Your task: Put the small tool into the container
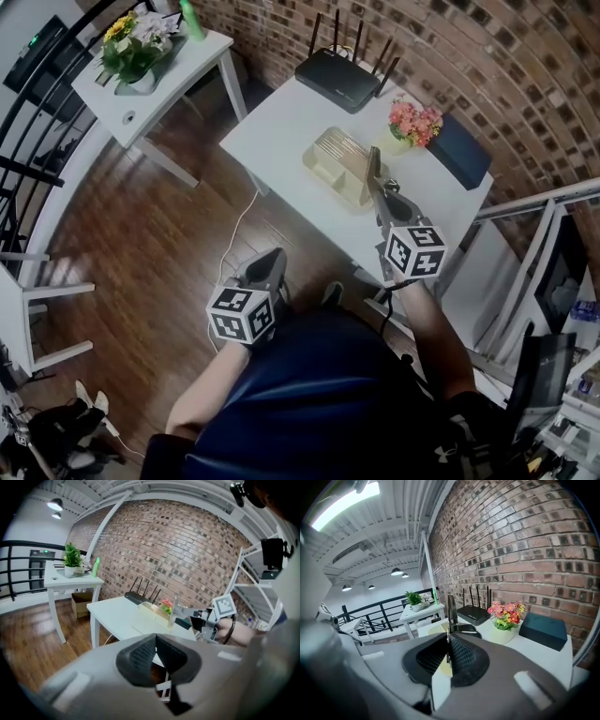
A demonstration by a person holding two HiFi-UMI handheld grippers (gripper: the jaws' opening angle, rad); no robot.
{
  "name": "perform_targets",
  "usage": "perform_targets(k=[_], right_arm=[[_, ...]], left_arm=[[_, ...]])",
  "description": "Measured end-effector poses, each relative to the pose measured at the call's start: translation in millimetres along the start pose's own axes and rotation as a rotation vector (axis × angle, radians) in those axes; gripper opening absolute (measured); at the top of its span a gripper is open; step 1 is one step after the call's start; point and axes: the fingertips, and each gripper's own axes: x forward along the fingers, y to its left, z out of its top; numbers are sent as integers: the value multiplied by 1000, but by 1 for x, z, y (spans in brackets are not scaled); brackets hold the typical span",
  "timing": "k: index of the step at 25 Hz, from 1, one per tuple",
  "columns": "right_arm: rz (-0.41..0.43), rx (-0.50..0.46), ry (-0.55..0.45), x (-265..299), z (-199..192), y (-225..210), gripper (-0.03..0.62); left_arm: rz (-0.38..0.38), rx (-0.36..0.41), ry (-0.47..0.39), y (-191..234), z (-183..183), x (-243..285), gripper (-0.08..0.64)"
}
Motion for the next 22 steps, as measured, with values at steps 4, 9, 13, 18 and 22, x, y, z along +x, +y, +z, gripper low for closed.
perform_targets(k=[4,9,13,18,22], right_arm=[[0,-47,48,10,-12,3,14],[-13,-129,103,21,-26,4,14],[-10,-175,146,32,-37,10,14],[-10,-191,188,45,-51,13,14],[-19,-200,215,52,-62,11,14]], left_arm=[[1,-1,-1,1,0,-1,5],[6,-7,-3,3,-1,-2,5],[5,-13,1,6,-1,-4,5],[6,-22,-3,9,-2,-5,5],[11,-38,-2,11,-5,-6,5]])
